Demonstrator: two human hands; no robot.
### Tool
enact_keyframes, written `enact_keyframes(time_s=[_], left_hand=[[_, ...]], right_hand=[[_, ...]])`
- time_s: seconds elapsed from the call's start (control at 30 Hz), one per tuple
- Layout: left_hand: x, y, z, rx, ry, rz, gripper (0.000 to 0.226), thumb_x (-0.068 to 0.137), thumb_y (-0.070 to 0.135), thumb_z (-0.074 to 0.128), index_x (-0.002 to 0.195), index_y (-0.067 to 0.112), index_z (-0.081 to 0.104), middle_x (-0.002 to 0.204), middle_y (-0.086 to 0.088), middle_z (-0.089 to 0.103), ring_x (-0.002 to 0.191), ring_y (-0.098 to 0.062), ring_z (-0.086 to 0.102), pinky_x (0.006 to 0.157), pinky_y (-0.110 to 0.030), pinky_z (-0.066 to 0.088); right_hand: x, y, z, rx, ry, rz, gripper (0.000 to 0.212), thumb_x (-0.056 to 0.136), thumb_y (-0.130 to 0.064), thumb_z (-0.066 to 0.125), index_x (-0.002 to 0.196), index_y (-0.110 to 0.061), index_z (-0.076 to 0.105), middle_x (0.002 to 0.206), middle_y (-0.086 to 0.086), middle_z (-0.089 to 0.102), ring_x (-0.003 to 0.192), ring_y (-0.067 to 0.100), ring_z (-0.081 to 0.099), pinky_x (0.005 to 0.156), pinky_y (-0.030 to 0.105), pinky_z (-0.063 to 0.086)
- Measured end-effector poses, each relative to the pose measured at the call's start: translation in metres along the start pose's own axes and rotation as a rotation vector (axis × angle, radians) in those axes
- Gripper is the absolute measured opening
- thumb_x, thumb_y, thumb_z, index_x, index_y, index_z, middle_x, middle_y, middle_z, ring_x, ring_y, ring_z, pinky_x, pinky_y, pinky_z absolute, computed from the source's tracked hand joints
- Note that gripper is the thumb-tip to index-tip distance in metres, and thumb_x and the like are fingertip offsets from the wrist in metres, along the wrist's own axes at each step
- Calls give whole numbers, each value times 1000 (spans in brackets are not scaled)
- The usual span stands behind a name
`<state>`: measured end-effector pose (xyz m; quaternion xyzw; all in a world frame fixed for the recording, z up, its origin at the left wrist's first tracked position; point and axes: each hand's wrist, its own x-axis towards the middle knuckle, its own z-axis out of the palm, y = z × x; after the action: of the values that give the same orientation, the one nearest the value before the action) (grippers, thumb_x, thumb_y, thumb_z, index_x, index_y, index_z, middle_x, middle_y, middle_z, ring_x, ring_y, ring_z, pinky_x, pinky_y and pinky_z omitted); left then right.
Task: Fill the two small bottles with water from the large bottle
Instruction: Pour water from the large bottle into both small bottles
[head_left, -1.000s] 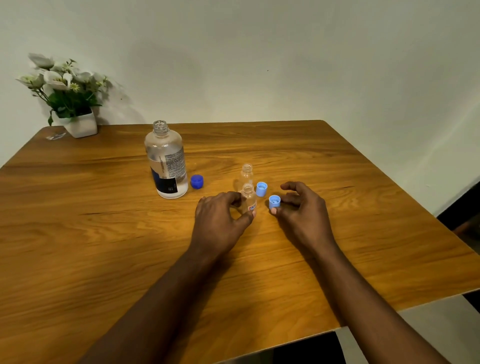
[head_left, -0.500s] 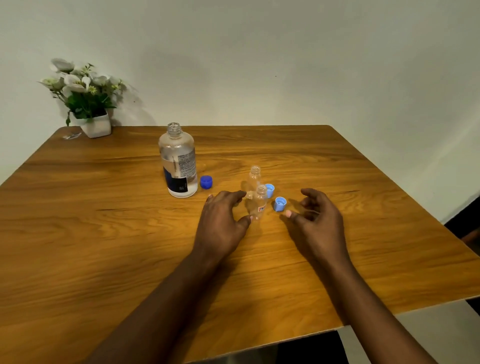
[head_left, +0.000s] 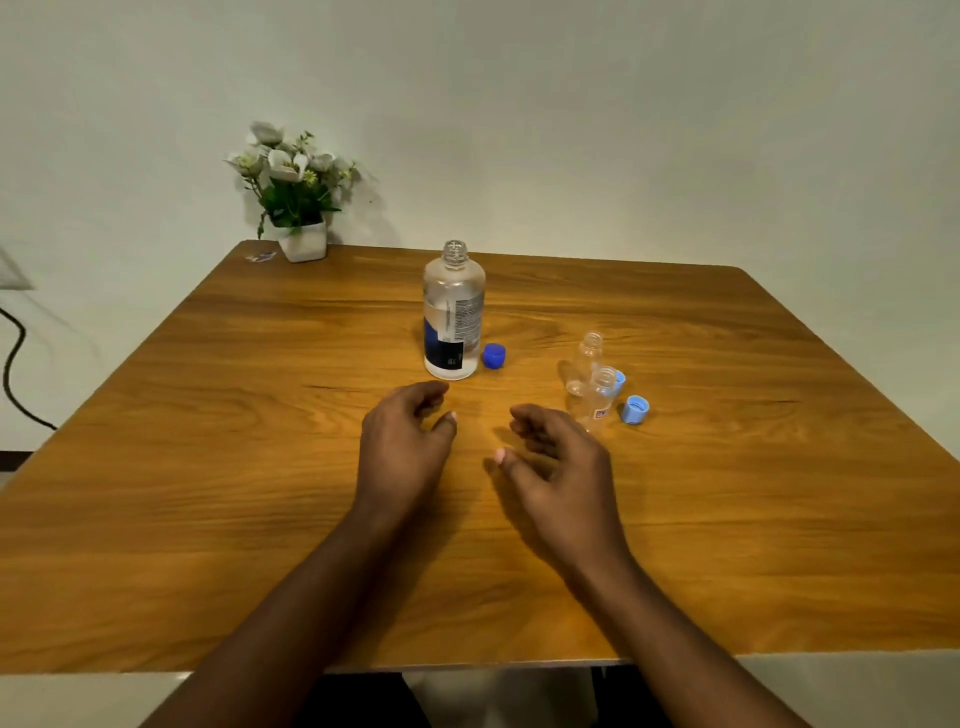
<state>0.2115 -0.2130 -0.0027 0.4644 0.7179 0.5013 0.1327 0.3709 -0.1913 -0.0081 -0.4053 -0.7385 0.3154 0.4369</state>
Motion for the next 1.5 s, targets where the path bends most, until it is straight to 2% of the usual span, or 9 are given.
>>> enact_keyframes(time_s=[0.2, 0.33, 0.5, 0.63, 0.9, 1.03, 1.17, 1.33, 1.5], left_hand=[[28, -12, -9, -16, 63, -49, 41, 82, 12, 68, 123, 10, 62, 115, -6, 69, 101, -11, 63, 92, -28, 50], [42, -19, -11, 2, 82, -59, 41, 81, 9, 68, 122, 10, 62, 114, -6, 69, 96, -7, 60, 87, -22, 48], [49, -23, -14, 6, 77, -82, 44, 81, 7, 67, 124, 11, 61, 116, -6, 68, 99, -7, 60, 86, -20, 46], [48, -25, -14, 7, 65, -77, 46, 81, 6, 68, 126, 11, 60, 119, -6, 67, 106, -11, 62, 88, -20, 45], [45, -21, -15, 4, 56, -51, 47, 81, 6, 69, 127, 9, 59, 121, -6, 66, 110, -12, 61, 90, -21, 46], [43, -20, -16, 16, 41, -45, 48, 81, 6, 68, 128, 9, 57, 123, -7, 65, 111, -13, 61, 91, -22, 46], [37, -21, -18, 25, 49, -34, 47, 81, 8, 68, 126, 9, 59, 121, -7, 67, 102, -5, 58, 85, -19, 44], [29, -22, -19, 19, 48, -34, 46, 81, 8, 70, 125, 9, 60, 118, -7, 68, 99, -5, 57, 87, -20, 45], [19, -15, -13, 13, 9, -7, 44, 81, 7, 70, 124, 10, 62, 117, -5, 68, 100, -5, 60, 89, -21, 47]], right_hand=[[49, -5, 49, 40, 70, 63, 68, 80, -20, 75, 140, -24, 44, 122, -15, 52, 111, -2, 52, 88, 13, 41], [74, -3, 71, 12, 100, 102, 86, 80, -22, 76, 150, -21, 27, 143, -2, 44, 128, 11, 44, 94, 20, 37], [95, -5, 90, 11, 129, 126, 100, 77, -30, 78, 153, -25, 13, 154, 0, 32, 138, 18, 33, 97, 21, 30], [108, -13, 97, 59, 164, 87, 101, 73, -30, 82, 151, -24, 19, 148, -2, 40, 134, 16, 40, 99, 29, 43], [115, -21, 92, 41, 236, 32, 84, 72, -28, 83, 140, -27, 34, 134, -9, 51, 116, 6, 49, 86, 27, 49], [105, -23, 87, 51, 216, 10, 81, 70, -29, 83, 136, -29, 36, 127, -12, 52, 110, 0, 47, 84, 21, 48], [85, -26, 79, 58, 186, -6, 80, 69, -32, 83, 133, -30, 36, 117, -22, 47, 101, -5, 47, 70, 2, 39], [55, -24, 57, 61, 143, -42, 83, 66, -37, 84, 133, -35, 35, 122, -20, 52, 107, -1, 52, 77, 15, 49], [31, -16, 23, 71, 132, -61, 84, 63, -43, 85, 133, -37, 37, 120, -29, 52, 112, -11, 50, 79, 8, 47]])
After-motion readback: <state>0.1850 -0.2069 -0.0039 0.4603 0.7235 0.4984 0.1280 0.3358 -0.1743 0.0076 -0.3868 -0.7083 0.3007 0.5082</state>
